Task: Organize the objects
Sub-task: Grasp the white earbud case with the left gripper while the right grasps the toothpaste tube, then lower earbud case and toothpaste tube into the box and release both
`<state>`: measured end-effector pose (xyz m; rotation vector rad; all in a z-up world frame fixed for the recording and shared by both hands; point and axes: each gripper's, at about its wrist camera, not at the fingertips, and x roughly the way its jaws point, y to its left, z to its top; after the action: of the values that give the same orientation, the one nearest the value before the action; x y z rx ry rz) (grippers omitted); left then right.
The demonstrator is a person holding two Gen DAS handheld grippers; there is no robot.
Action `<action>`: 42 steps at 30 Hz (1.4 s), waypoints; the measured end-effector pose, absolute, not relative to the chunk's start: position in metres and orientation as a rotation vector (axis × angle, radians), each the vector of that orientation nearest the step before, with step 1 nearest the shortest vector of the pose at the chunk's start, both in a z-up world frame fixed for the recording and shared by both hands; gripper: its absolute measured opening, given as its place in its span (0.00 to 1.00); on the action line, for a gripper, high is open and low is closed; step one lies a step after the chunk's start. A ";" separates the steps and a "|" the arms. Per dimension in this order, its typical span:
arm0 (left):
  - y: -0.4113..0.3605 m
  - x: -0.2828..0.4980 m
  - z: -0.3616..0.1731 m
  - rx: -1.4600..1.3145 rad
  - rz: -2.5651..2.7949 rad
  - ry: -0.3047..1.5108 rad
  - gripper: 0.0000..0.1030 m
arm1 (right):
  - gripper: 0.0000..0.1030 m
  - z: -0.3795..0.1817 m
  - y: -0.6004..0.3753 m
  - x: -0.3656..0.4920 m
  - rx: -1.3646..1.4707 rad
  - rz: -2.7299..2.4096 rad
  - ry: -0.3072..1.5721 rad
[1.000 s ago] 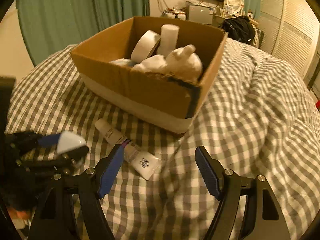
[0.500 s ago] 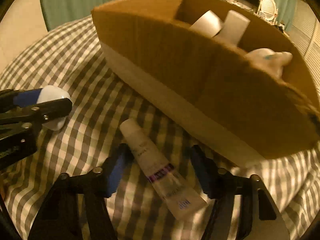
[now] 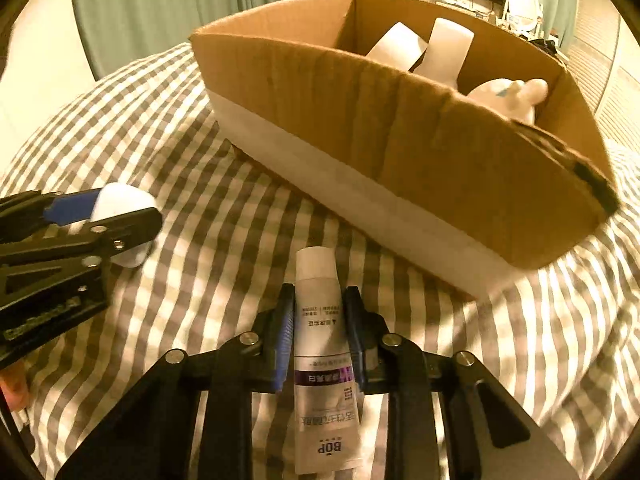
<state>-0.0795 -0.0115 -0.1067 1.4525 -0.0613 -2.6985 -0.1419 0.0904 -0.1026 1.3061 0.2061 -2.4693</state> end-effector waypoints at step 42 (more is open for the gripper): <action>0.023 -0.110 0.030 1.166 -2.968 0.014 0.48 | 0.23 0.090 0.132 -0.110 0.850 -2.748 0.015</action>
<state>-0.1099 0.0228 0.0305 1.1660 0.0142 -2.9681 -0.1105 0.1316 0.0896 0.8503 0.0145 -2.7477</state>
